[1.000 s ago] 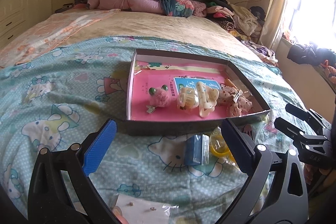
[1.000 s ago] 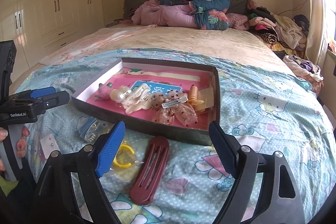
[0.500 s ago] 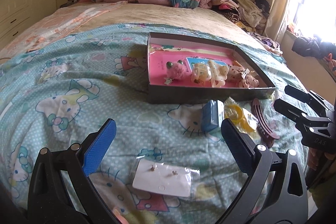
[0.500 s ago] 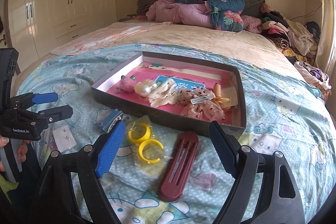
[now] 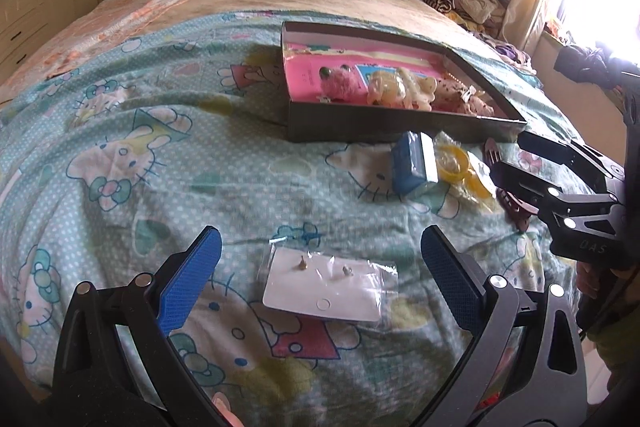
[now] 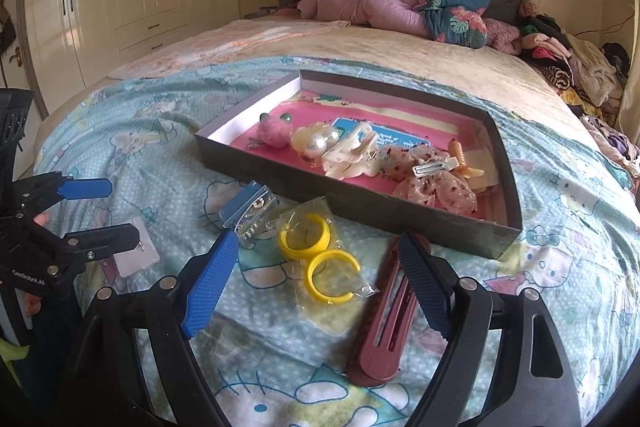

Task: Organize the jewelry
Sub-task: 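Lift both tools from the box and reach the left tool to the earring card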

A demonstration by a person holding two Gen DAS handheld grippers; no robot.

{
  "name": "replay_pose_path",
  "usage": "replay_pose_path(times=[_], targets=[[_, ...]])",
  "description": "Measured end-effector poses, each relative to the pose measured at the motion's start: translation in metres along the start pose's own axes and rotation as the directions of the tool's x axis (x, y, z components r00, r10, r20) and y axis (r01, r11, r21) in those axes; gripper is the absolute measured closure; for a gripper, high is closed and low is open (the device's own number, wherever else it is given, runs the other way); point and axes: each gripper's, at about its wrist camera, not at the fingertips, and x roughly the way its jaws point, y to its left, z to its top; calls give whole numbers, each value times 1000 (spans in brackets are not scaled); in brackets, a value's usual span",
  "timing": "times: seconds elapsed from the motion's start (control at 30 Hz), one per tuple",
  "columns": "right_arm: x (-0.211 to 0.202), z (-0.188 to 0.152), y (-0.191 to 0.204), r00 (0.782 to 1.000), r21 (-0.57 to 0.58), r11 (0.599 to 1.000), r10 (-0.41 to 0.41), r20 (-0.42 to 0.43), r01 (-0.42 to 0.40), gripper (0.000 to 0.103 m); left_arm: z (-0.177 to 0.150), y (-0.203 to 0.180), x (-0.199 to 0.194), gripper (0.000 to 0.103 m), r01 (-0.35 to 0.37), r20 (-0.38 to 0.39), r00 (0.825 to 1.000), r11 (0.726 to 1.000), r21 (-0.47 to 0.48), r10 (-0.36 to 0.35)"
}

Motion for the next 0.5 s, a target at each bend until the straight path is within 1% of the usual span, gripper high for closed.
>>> replay_pose_path(times=[0.1, 0.2, 0.33, 0.5], targets=[[9, -1, 0, 1000, -3, 1000, -3, -23, 2, 23, -1, 2, 4, 12, 0, -25, 1000, 1000, -4, 0], [15, -1, -1, 999, -2, 1000, -2, -37, 2, 23, -3, 2, 12, 12, -8, -67, 998, 1000, -1, 8], [22, -1, -2, 999, -6, 1000, 2, -51, -2, 23, -7, 1, 22, 12, -8, -120, 993, 1000, 11, 9], [31, -3, -3, 997, -11, 1000, 0, -72, 0, 23, -13, 0, 32, 12, -24, -171, 985, 999, 27, 28]])
